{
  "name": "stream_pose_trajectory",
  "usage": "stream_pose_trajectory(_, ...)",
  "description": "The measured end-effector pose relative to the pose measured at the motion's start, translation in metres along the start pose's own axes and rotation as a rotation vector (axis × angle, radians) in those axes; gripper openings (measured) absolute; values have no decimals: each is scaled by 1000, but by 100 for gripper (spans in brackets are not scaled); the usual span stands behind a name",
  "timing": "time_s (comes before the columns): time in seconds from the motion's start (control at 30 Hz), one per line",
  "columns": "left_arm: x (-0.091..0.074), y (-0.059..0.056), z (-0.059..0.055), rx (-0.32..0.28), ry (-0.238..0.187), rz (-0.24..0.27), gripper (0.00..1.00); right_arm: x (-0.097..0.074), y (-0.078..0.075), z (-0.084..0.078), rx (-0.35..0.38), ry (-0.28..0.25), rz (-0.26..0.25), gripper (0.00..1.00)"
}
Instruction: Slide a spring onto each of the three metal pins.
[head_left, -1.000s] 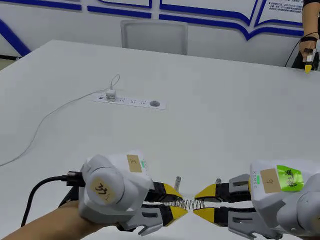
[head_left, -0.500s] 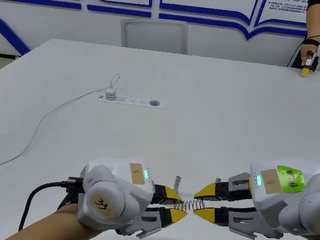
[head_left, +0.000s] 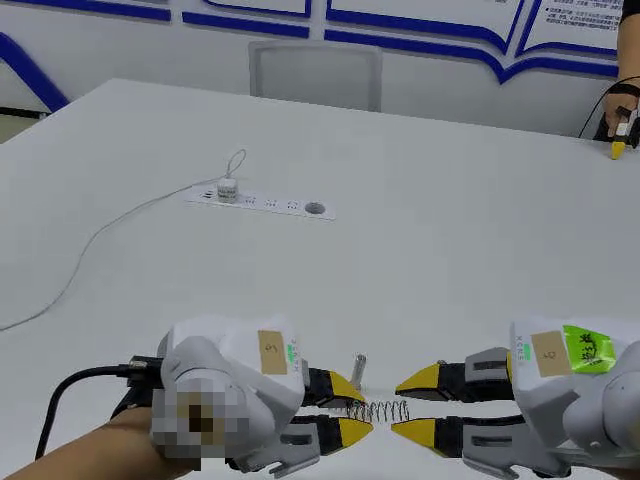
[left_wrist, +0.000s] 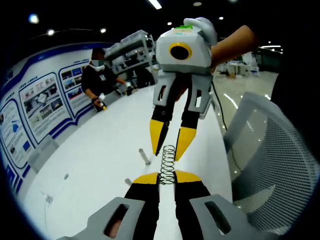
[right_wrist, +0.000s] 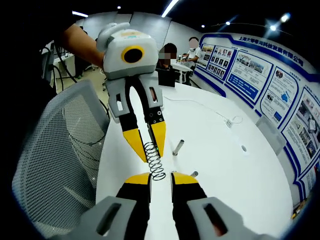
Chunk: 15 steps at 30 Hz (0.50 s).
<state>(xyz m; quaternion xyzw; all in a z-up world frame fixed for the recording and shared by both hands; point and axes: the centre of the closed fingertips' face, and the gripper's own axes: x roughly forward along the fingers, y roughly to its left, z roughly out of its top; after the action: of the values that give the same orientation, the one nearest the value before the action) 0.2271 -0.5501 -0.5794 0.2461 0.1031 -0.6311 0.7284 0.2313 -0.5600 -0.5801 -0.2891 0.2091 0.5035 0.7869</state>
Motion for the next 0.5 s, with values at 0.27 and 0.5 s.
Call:
stream_pose_trajectory(0.27,-2,2,5,7,-21,3,9,-3,2,5,19,-24,16,11)
stream_pose_trajectory(0.5,-1,1,4,12,-16,-2,9,-5,3,9,15,-37,31,11)
